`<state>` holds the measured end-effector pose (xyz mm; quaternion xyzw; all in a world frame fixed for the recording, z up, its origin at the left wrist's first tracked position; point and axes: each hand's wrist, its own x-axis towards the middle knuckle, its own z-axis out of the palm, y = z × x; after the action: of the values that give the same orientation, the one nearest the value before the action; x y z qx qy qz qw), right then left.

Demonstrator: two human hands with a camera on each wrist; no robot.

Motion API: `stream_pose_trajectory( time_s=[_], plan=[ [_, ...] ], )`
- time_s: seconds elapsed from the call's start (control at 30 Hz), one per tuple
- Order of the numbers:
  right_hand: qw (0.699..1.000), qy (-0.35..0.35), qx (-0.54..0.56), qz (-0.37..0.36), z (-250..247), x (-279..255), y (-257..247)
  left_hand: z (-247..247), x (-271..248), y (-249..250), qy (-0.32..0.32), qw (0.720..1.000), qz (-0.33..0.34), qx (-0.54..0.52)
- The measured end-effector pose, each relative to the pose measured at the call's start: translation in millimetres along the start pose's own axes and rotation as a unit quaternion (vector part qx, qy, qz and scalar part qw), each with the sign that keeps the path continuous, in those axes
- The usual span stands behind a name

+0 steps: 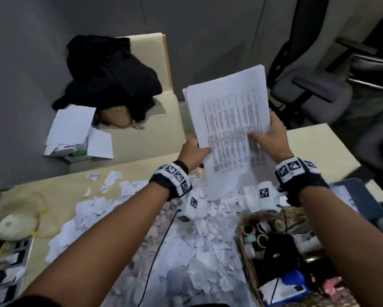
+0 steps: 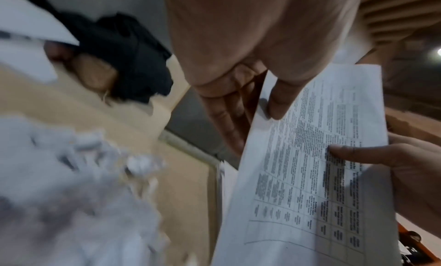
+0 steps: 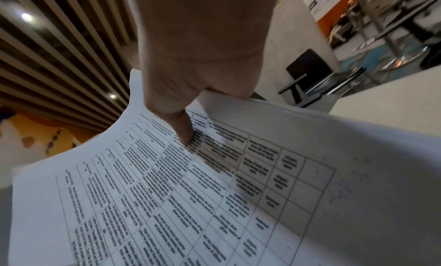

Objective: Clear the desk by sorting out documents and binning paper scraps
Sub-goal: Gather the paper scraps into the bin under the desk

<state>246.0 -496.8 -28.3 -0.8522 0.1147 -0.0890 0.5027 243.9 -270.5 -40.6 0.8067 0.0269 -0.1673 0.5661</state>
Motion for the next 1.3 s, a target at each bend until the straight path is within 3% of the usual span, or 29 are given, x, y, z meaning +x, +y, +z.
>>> stream_pose_trajectory(
  time_s=[0.13, 0.3, 0.5, 0.67, 0.8, 0.87, 0.97, 1.1, 1.2, 1.3],
  plan=[
    [0.993, -0.009, -0.104, 0.057, -34, 29, 47, 64, 33, -10, -0.057, 0.995, -0.077, -0.03],
    [0.97, -0.031, -0.203, 0.13, -56, 43, 104, 128, 71, -41, -0.08, 0.99, -0.12, 0.001],
    [0.935, -0.078, -0.282, 0.201, -44, 46, 150, 161, 77, -63, -0.096, 0.977, -0.183, 0.055],
    [0.901, -0.063, -0.367, 0.22, -31, 41, 174, 163, 65, -74, -0.143, 0.965, -0.215, 0.053],
    [0.864, -0.079, -0.412, 0.28, -26, 34, 176, 130, 59, -74, -0.134, 0.972, -0.186, 0.05],
    [0.848, -0.067, -0.456, 0.261, -20, 31, 170, 102, 55, -76, -0.115, 0.98, -0.159, 0.042],
    [0.876, -0.06, -0.449, 0.167, 0, 30, 146, 48, 44, -83, -0.062, 0.992, -0.104, 0.038],
    [0.927, -0.155, -0.328, 0.091, 51, 20, 100, -37, 27, -110, 0.065, 0.993, -0.076, 0.065],
    [0.934, -0.23, -0.27, 0.04, 100, 1, 68, -99, 13, -137, 0.146, 0.976, -0.103, 0.121],
    [0.917, -0.303, -0.258, -0.005, 146, -26, 42, -146, -3, -164, 0.141, 0.963, -0.135, 0.188]
  ],
)
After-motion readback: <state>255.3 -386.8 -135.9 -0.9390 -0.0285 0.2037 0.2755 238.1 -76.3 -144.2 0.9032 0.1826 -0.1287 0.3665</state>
